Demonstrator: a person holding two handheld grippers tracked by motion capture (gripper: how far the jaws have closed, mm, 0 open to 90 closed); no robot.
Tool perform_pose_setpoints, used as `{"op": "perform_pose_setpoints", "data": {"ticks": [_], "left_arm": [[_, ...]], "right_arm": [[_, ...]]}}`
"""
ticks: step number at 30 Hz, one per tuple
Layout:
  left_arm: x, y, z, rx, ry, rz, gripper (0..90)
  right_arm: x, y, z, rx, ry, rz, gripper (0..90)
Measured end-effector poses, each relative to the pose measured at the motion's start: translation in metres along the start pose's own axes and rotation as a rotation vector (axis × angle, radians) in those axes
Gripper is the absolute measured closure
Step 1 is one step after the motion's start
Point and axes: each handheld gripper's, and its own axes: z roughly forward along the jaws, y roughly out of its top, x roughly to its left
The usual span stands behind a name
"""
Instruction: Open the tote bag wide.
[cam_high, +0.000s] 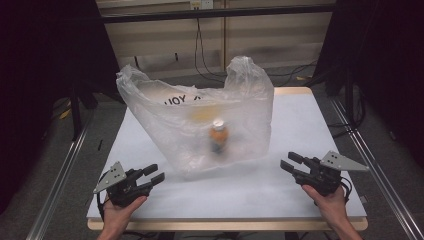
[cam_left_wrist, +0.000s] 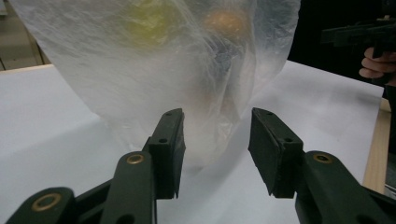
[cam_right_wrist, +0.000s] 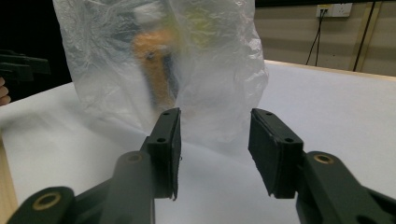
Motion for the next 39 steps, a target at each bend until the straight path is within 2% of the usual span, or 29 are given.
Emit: {"op": "perform_pose_setpoints", "data": {"ticks": [1,2,3,4,6,7,8,10,14,16,17,20,22,23,28,31,32,34,39], "left_arm": [[0.000,0.001,0.000,0.005,-0.036,-0.008,61.9],[-0.001,0.002,0.000,0.006,-0.044,-0.017,63.1],[-0.001,0.003,0.000,0.013,-0.043,0.002,64.7],[-0.004,0.004,0.000,0.007,-0.020,-0.013,68.0],[-0.005,0.007,0.001,0.018,-0.045,-0.040,74.4],[-0.005,0.008,0.000,0.027,-0.040,-0.033,76.8],[-0.004,0.010,0.000,0.020,-0.073,-0.039,78.3],[-0.006,0.013,0.001,0.022,-0.057,-0.037,80.4],[-0.007,0.020,0.003,0.031,-0.076,-0.029,85.9],[-0.008,0.023,0.003,0.033,-0.079,0.006,86.2],[-0.009,0.025,0.004,0.022,-0.113,-0.005,87.2],[-0.010,0.027,0.004,0.020,-0.146,-0.023,89.3],[-0.011,0.030,0.004,0.021,-0.142,-0.031,90.0],[-0.010,0.031,0.005,0.009,-0.163,-0.038,90.0],[-0.010,0.041,0.011,0.018,-0.164,-0.023,90.0],[-0.009,0.046,0.017,0.019,-0.169,-0.019,89.9],[-0.009,0.050,0.024,0.023,-0.178,-0.008,89.2],[-0.011,0.053,0.029,0.017,-0.194,-0.010,89.0],[-0.011,0.062,0.033,0.006,-0.198,0.007,90.0]], "right_arm": [[0.001,0.001,0.000,0.006,0.011,-0.002,66.3],[0.002,0.002,-0.001,0.006,0.021,-0.004,67.6],[0.003,0.003,-0.001,0.005,0.023,-0.004,70.0],[0.004,0.004,0.000,0.006,0.030,-0.006,75.5],[0.005,0.005,0.001,0.007,0.049,-0.005,76.9],[0.005,0.006,0.002,0.008,0.050,-0.005,77.5],[0.005,0.008,0.003,0.013,0.050,-0.008,78.8],[0.006,0.010,0.005,0.011,0.060,-0.006,81.3],[0.005,0.017,0.009,0.020,0.095,-0.002,86.2],[0.006,0.019,0.011,0.030,0.104,-0.001,86.5],[0.006,0.021,0.012,0.037,0.109,-0.003,87.3],[0.007,0.027,0.012,0.042,0.132,0.015,89.5],[0.008,0.031,0.012,0.043,0.138,0.013,90.0],[0.008,0.033,0.013,0.043,0.149,0.015,90.0],[0.010,0.049,0.023,0.034,0.181,0.014,90.0],[0.011,0.056,0.028,0.029,0.184,0.011,90.0],[0.013,0.064,0.034,0.022,0.179,-0.003,90.0],[0.015,0.069,0.038,0.017,0.204,0.004,90.0],[0.022,0.083,0.045,0.011,0.234,-0.009,90.0]]}}
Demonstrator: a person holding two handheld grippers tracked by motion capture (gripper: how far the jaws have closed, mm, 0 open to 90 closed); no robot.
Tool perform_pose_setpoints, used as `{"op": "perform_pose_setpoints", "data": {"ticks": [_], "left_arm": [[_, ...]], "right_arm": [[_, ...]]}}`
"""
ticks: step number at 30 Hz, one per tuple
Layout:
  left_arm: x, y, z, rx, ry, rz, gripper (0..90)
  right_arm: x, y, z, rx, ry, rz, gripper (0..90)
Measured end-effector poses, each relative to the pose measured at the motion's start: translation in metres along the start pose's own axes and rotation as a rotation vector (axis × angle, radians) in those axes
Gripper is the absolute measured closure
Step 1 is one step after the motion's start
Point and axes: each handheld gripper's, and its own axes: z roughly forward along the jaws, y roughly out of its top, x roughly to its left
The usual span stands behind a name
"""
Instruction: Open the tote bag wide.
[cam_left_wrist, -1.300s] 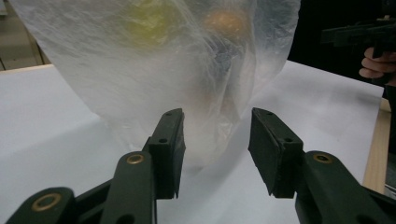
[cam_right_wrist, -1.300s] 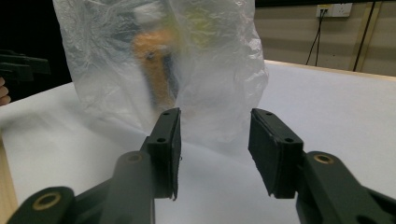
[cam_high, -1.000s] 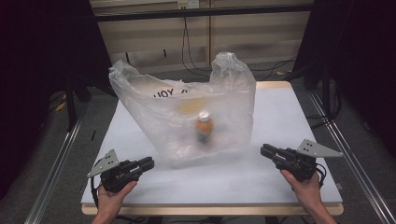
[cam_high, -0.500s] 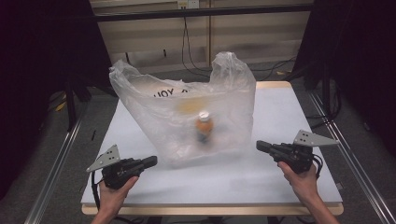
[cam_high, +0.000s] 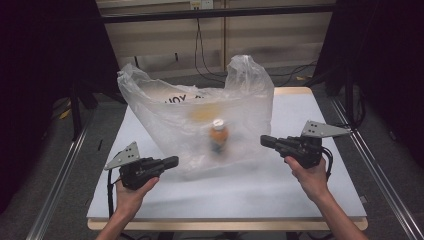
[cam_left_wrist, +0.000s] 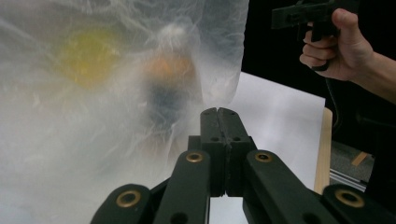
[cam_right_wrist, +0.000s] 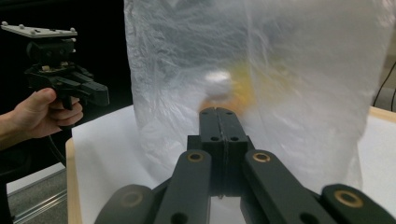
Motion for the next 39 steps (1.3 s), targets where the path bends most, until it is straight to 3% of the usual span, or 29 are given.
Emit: {"op": "perform_pose_setpoints", "data": {"ticks": [7,19,26,39], "left_arm": [[0.005,0.016,0.003,-0.043,-0.002,0.007,90.0],[0.013,0.036,0.019,-0.066,-0.004,0.018,90.0],[0.019,0.064,0.025,-0.109,-0.006,0.042,90.0],[0.024,0.122,0.042,-0.168,-0.009,0.087,90.0]], "right_arm": [[0.000,0.022,0.004,-0.015,0.008,-0.016,90.0],[-0.003,0.051,0.012,-0.044,0.001,-0.031,90.0],[-0.006,0.068,0.020,-0.049,0.008,-0.050,90.0],[-0.018,0.103,0.016,-0.083,-0.036,-0.064,90.0]]}}
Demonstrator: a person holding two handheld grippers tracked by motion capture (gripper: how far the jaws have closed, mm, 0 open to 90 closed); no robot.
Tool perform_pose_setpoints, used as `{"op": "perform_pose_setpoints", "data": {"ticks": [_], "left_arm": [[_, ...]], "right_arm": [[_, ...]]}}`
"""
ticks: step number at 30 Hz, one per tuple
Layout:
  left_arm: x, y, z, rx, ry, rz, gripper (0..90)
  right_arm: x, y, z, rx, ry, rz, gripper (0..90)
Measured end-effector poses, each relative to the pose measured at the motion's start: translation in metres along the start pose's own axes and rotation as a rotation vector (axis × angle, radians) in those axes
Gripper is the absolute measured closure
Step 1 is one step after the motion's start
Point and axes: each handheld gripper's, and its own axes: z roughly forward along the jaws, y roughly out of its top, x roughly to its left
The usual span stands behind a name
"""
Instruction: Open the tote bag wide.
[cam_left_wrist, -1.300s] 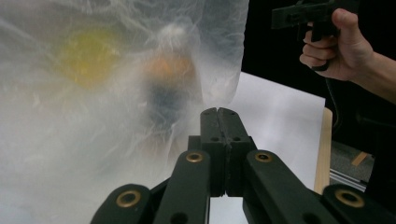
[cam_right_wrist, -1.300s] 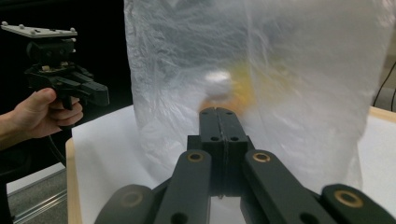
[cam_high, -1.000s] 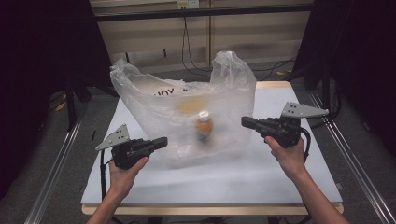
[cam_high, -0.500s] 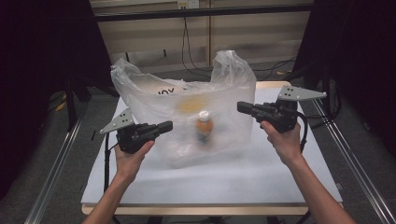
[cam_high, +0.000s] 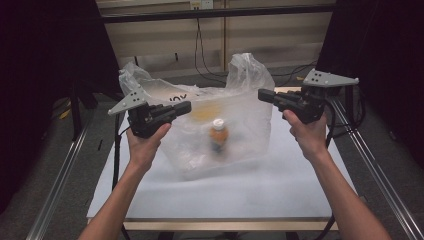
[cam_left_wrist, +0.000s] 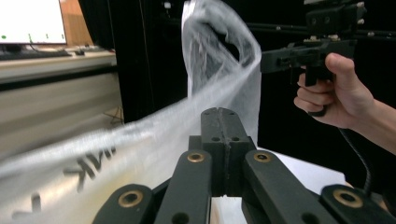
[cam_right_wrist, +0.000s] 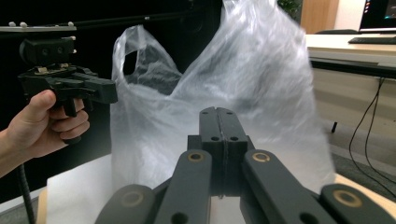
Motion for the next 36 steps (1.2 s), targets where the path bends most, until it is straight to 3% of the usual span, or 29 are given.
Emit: {"op": "perform_pose_setpoints", "data": {"ticks": [3,6,14,17,20,21,29,36], "left_arm": [[0.003,0.010,0.002,-0.004,0.045,0.018,90.0],[0.008,0.020,0.005,-0.020,0.043,0.009,90.0],[0.027,0.037,0.026,0.015,0.053,-0.002,90.0],[0.035,0.029,0.043,0.074,0.091,-0.021,90.0],[0.036,0.022,0.052,0.131,0.104,-0.005,90.0],[0.034,0.015,0.058,0.165,0.099,0.024,90.0],[0.028,-0.006,0.071,0.213,0.060,0.018,90.0],[0.017,-0.015,0.078,0.244,0.021,0.036,90.0]], "right_arm": [[-0.003,0.008,0.000,-0.003,-0.015,-0.010,90.0],[-0.006,0.014,0.001,-0.009,-0.024,-0.014,90.0],[-0.009,0.024,0.010,-0.009,-0.031,-0.013,90.0],[-0.007,0.023,0.016,-0.001,-0.020,-0.014,90.0],[-0.007,0.021,0.020,0.001,-0.007,-0.014,90.0],[-0.007,0.021,0.021,0.001,-0.009,-0.012,90.0],[-0.004,0.020,0.030,0.005,-0.005,-0.013,90.0],[0.002,0.022,0.055,0.040,0.015,-0.021,90.0]]}}
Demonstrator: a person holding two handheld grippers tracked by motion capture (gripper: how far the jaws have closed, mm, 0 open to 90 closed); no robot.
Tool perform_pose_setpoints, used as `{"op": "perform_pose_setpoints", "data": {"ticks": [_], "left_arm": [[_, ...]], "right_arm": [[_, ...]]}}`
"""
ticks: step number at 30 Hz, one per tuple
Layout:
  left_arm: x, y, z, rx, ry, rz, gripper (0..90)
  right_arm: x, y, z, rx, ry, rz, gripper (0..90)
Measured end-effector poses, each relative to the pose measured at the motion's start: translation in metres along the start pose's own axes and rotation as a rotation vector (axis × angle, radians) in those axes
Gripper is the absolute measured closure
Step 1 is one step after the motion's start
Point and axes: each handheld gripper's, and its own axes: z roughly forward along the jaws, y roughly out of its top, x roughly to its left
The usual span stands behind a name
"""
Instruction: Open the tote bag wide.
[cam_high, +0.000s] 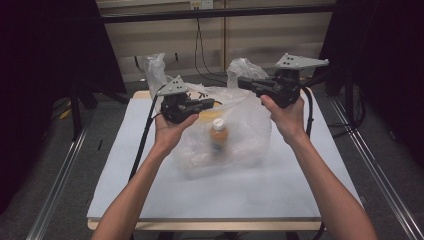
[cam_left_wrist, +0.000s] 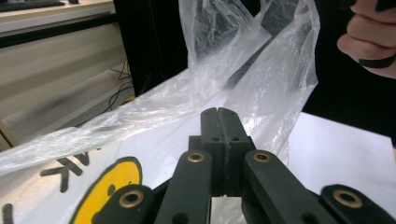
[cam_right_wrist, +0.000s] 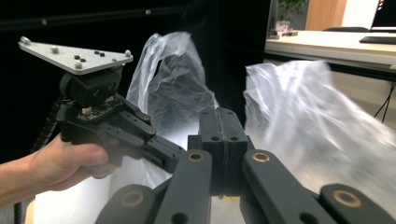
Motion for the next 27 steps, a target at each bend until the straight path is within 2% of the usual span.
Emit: {"op": "perform_pose_setpoints", "data": {"ticks": [2,4,6,7,8,10,11,13,18,22,27], "left_arm": [[-0.003,-0.004,0.001,0.010,-0.008,0.002,90.0],[-0.004,-0.008,0.002,0.020,-0.012,0.007,90.0],[-0.003,-0.015,0.003,0.013,-0.025,-0.025,90.0],[-0.003,-0.018,0.004,0.031,-0.008,-0.033,90.0],[-0.003,-0.021,0.007,0.039,-0.010,-0.035,90.0],[-0.003,-0.025,0.009,0.039,-0.015,-0.037,90.0],[-0.001,-0.031,0.010,0.038,-0.013,-0.056,90.0],[0.001,-0.037,0.011,0.053,-0.012,-0.060,90.0],[0.000,-0.045,0.009,0.042,-0.029,-0.083,90.0],[-0.007,-0.048,0.005,0.061,-0.037,-0.061,90.0],[-0.006,-0.065,0.003,0.074,-0.042,-0.075,90.0]], "right_arm": [[0.003,-0.003,0.009,0.036,0.000,-0.015,90.0],[0.003,-0.011,0.017,0.069,-0.002,-0.006,90.0],[0.001,-0.022,0.024,0.103,-0.013,0.019,90.0],[0.000,-0.029,0.027,0.117,-0.010,0.035,90.0],[0.000,-0.034,0.031,0.126,-0.004,0.044,90.0],[0.000,-0.040,0.035,0.139,-0.005,0.047,90.0],[-0.001,-0.051,0.043,0.166,-0.001,0.049,90.0],[-0.003,-0.059,0.047,0.187,-0.001,0.055,90.0],[-0.009,-0.076,0.054,0.223,-0.029,0.067,90.0],[-0.006,-0.088,0.056,0.265,-0.031,0.062,90.0],[-0.003,-0.099,0.052,0.292,-0.032,0.062,90.0]]}}
